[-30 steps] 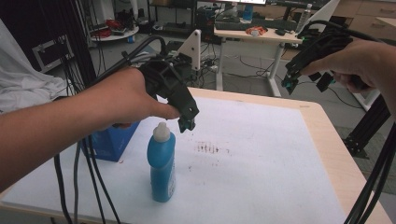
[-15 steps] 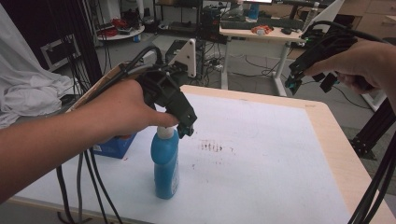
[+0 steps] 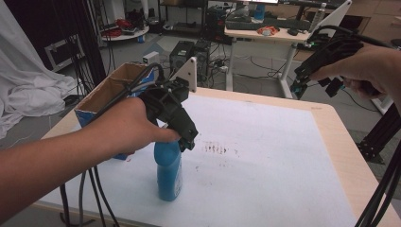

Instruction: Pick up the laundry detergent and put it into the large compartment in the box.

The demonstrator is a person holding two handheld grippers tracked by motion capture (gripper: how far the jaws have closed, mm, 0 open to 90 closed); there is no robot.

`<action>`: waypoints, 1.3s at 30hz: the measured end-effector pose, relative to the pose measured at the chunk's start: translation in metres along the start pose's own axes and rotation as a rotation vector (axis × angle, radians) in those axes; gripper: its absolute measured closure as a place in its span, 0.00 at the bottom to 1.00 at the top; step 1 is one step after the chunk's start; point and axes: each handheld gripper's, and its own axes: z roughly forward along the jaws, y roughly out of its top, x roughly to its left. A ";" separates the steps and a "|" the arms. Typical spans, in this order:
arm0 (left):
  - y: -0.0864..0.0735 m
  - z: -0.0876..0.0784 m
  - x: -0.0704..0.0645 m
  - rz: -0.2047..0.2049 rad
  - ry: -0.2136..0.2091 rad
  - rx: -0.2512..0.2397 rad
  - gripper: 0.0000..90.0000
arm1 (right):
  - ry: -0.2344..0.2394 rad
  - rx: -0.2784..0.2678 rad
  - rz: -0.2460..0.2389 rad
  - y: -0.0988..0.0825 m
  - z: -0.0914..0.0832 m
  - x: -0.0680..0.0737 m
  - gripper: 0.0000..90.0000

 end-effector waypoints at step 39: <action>0.000 0.032 0.001 -0.041 0.005 0.033 0.27 | 0.002 0.007 0.003 -0.001 0.011 -0.001 0.14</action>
